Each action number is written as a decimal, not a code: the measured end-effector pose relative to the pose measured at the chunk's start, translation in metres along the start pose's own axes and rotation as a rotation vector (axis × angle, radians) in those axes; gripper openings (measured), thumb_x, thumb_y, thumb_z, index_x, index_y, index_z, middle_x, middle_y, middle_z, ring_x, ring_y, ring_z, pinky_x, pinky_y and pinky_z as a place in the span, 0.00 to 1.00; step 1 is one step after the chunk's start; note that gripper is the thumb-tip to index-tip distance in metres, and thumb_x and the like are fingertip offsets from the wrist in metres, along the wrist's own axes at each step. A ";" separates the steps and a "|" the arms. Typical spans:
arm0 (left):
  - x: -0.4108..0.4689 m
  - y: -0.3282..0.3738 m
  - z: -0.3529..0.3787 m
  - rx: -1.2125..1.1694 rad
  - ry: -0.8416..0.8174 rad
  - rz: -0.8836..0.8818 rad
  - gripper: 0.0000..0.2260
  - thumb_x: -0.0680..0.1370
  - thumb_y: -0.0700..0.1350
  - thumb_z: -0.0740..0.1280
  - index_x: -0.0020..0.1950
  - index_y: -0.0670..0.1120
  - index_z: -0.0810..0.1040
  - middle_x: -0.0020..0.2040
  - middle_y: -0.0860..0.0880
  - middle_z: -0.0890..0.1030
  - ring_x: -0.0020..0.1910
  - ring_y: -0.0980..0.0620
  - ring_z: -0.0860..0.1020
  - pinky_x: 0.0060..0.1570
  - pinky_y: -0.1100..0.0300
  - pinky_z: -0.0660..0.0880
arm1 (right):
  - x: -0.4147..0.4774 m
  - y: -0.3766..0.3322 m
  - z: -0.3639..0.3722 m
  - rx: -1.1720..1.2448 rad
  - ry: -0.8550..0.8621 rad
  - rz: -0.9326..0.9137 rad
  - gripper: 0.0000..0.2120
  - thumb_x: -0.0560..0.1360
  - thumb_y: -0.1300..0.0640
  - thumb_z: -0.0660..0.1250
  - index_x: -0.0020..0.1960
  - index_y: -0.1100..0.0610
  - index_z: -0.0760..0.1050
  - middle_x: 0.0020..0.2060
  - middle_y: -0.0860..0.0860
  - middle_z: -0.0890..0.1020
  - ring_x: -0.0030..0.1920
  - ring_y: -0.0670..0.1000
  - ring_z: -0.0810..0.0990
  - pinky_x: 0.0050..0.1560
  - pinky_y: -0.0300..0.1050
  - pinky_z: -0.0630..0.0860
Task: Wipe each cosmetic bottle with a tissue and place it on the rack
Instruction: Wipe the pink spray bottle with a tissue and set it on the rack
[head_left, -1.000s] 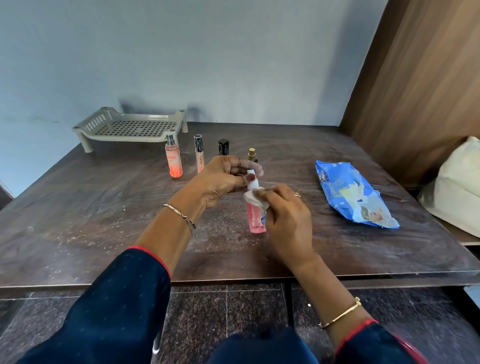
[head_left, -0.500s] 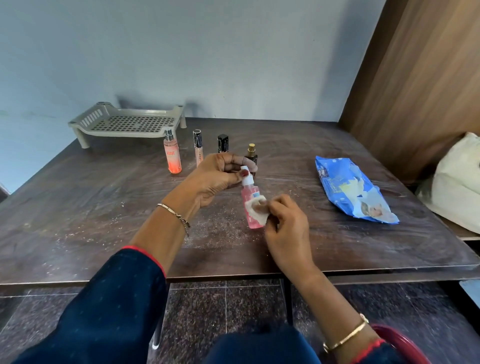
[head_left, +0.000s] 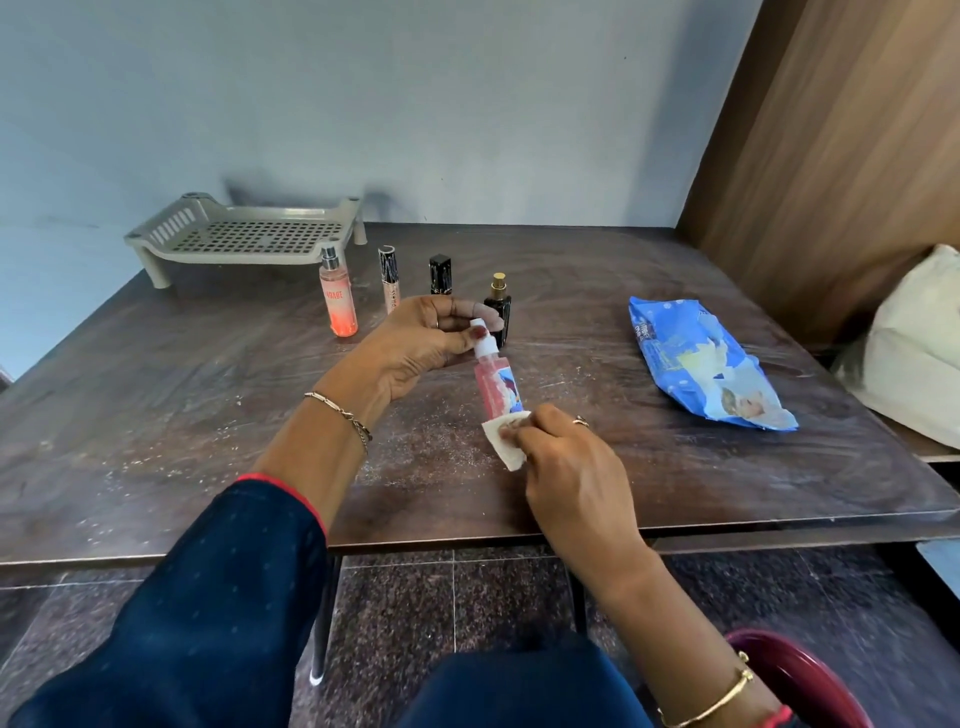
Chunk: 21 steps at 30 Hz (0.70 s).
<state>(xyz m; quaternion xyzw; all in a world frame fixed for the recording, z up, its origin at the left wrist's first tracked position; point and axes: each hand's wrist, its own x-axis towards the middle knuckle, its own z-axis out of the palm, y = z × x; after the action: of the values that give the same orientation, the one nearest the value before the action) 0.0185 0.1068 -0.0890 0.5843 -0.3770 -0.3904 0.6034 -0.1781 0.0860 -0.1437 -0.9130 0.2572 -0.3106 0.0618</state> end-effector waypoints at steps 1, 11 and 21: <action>0.000 0.000 0.000 0.003 -0.021 0.007 0.10 0.75 0.31 0.67 0.54 0.39 0.79 0.55 0.43 0.82 0.51 0.52 0.81 0.48 0.63 0.80 | 0.000 0.004 0.001 0.046 0.018 0.032 0.06 0.68 0.68 0.71 0.44 0.59 0.81 0.39 0.50 0.80 0.34 0.53 0.79 0.28 0.46 0.74; -0.010 0.008 -0.001 -0.010 -0.225 0.069 0.13 0.75 0.30 0.64 0.59 0.37 0.77 0.59 0.45 0.81 0.58 0.51 0.80 0.49 0.64 0.78 | 0.031 0.000 -0.001 0.564 0.263 0.252 0.13 0.69 0.73 0.68 0.46 0.58 0.83 0.44 0.46 0.83 0.45 0.42 0.81 0.50 0.43 0.80; -0.012 -0.006 0.003 -0.107 0.007 0.027 0.13 0.73 0.35 0.70 0.57 0.40 0.79 0.56 0.46 0.83 0.54 0.49 0.82 0.50 0.55 0.81 | -0.002 -0.006 0.014 0.015 0.076 -0.110 0.09 0.70 0.68 0.70 0.50 0.63 0.81 0.47 0.54 0.81 0.35 0.55 0.80 0.30 0.51 0.79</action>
<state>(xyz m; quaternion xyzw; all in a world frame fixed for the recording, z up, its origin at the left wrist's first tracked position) 0.0101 0.1166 -0.0948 0.5475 -0.3614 -0.3998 0.6402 -0.1687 0.0915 -0.1539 -0.9127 0.2064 -0.3501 0.0416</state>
